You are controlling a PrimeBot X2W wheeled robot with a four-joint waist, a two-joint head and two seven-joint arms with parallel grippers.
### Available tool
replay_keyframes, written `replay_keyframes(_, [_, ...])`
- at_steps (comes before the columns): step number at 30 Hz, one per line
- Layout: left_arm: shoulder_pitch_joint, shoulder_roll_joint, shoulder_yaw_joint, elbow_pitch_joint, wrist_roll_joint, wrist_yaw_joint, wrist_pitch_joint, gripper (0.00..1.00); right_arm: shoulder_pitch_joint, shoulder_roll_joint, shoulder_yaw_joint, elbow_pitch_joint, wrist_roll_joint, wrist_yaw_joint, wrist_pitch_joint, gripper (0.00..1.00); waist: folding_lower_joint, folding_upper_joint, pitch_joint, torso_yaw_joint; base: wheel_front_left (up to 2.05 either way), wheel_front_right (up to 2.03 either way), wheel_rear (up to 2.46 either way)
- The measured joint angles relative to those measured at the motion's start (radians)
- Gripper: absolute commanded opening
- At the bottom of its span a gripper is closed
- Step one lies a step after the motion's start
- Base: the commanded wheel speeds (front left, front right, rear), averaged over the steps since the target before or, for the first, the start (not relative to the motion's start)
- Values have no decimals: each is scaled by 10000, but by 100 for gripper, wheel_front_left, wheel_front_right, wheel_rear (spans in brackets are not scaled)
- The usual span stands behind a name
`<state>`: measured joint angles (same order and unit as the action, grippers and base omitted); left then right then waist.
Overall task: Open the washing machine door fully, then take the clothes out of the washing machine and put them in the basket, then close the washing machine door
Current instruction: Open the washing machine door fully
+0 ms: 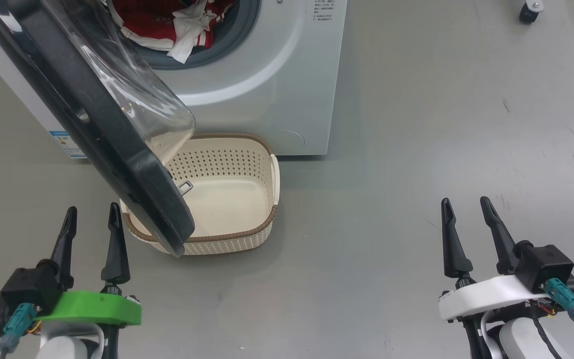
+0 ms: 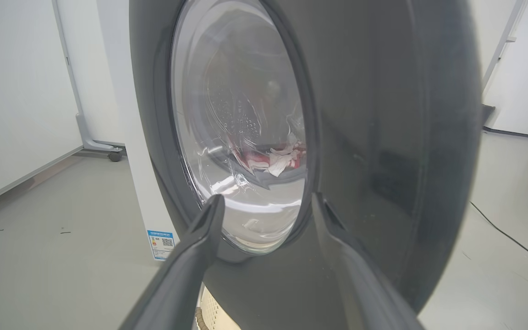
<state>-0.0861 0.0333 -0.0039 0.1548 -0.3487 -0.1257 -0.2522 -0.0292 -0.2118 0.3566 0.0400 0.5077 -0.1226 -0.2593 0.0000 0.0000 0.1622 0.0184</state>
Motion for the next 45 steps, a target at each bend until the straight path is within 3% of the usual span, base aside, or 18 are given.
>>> replay_keyframes(11, [-5, 0, -15, 15, -2, 0, 0, 100, 29, 107, -209, -6, -236, 190, 0, 100, 0, 0, 5, 60, 0, 0, 0])
replay_keyframes(12, [-5, 0, -25, 19, -2, 0, 0, 95, 36, 115, -221, -6, -268, 215, 0, 100, 0, 0, -1, 66, 0, 0, 0])
replay_keyframes(14, [-5, 0, -54, 25, -2, 0, 0, 17, 89, 142, -255, -6, -270, 247, 0, 100, 0, 0, -15, 81, 0, 0, 0])
replay_keyframes(15, [-5, 0, -69, 27, -2, 0, 0, 0, 134, 159, -268, -4, -276, 251, 0, 100, 0, 0, -23, 89, 0, 0, 0])
replay_keyframes(29, [43, 0, -52, -136, -115, 0, 0, 0, 290, 324, -487, 44, -443, 472, 0, 100, 0, 0, -142, 172, 0, 0, 0])
replay_keyframes(45, [-840, 230, 343, -2015, -293, 0, -46, 0, 377, 552, -644, 54, -715, 696, 0, 100, 0, 0, -121, 188, 0, 0, 0])
